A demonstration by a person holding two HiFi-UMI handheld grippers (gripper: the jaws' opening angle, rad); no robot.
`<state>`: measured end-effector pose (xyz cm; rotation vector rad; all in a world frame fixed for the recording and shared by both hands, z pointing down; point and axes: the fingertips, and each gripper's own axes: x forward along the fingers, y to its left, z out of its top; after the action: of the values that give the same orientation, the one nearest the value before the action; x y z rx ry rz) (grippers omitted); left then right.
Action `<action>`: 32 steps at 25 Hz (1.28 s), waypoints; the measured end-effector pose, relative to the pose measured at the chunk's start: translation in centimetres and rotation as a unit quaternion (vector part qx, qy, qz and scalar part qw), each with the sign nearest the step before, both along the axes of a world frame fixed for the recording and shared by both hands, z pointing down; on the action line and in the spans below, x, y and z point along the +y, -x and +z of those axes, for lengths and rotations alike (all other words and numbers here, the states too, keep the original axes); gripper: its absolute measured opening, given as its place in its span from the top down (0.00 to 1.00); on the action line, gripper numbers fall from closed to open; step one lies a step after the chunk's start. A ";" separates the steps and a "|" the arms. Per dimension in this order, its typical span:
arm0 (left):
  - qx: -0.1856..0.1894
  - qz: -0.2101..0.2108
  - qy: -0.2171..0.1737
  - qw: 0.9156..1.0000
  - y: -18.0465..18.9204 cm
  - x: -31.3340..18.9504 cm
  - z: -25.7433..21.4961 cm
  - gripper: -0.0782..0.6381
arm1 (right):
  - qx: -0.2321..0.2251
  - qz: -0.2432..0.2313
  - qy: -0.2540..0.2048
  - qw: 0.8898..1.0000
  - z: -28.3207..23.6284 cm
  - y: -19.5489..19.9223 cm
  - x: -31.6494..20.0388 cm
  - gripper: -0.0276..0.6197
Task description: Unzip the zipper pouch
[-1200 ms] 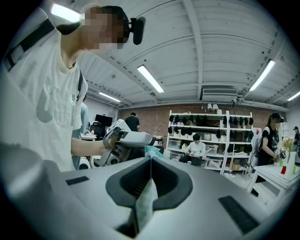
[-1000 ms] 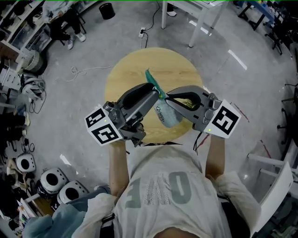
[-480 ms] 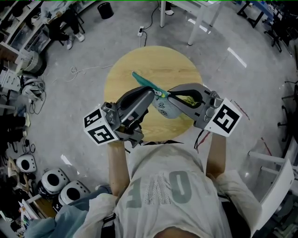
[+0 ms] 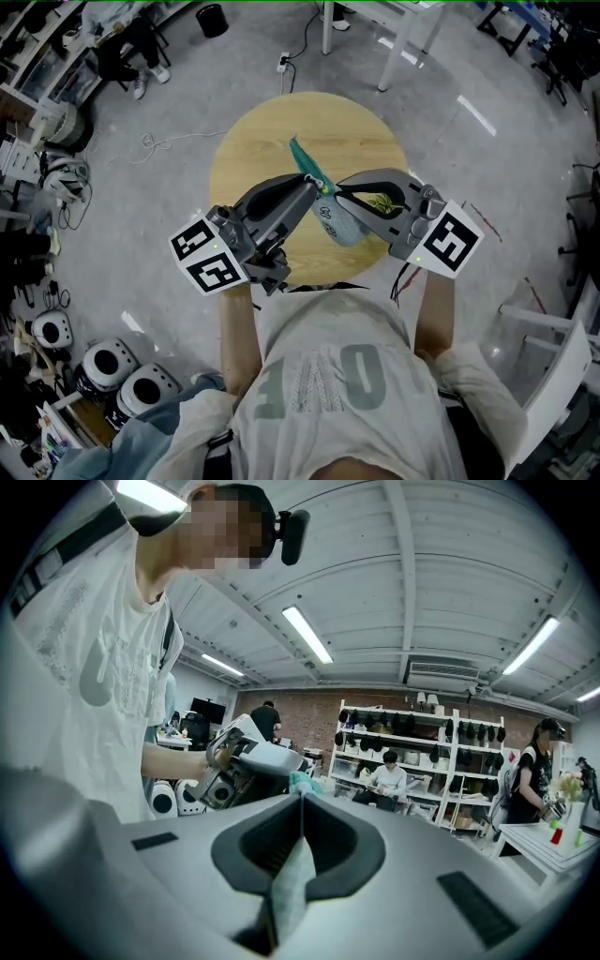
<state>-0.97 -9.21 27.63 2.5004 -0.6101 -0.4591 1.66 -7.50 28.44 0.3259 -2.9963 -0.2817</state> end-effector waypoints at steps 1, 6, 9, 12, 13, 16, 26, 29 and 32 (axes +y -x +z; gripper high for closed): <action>-0.001 0.005 0.000 1.000 -0.1 0.1 -0.1 0.82 | 0.001 0.000 0.000 1.000 -0.1 0.0 0.0 0.90; 0.005 0.023 0.010 1.000 -0.1 -0.1 0.0 0.82 | 0.019 -0.018 -0.008 1.000 0.0 0.2 0.3 0.90; 0.010 0.038 0.018 0.999 -0.3 0.0 0.1 0.82 | 0.065 -0.043 -0.012 0.997 1.1 -0.1 1.0 0.90; 0.016 0.060 0.031 0.998 -0.8 0.3 0.6 0.82 | 0.124 -0.058 -0.024 0.990 2.5 -0.9 1.3 0.90; 0.015 0.061 0.033 0.997 -0.8 0.3 0.7 0.82 | 0.129 -0.057 -0.027 0.990 2.5 -0.9 1.2 0.90; 0.023 0.057 0.035 0.997 -0.6 0.2 0.6 0.82 | 0.124 -0.043 -0.029 0.991 2.3 -1.0 0.7 0.90; 0.043 -0.040 0.051 0.997 0.7 -1.2 -0.8 0.85 | 0.081 0.070 0.040 0.994 3.2 0.6 -1.2 0.55; 0.028 -0.041 0.044 0.998 0.7 -1.1 -0.7 0.85 | 0.074 0.068 0.027 0.995 2.8 1.8 -1.1 0.55; 0.019 -0.050 0.044 0.998 0.6 -1.3 -0.5 0.85 | 0.061 0.079 0.005 0.995 1.9 1.9 -1.5 0.79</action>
<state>-1.52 -10.49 27.17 2.3796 -0.7280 -0.5048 -0.25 -9.04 30.31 0.5231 -2.8312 -0.2608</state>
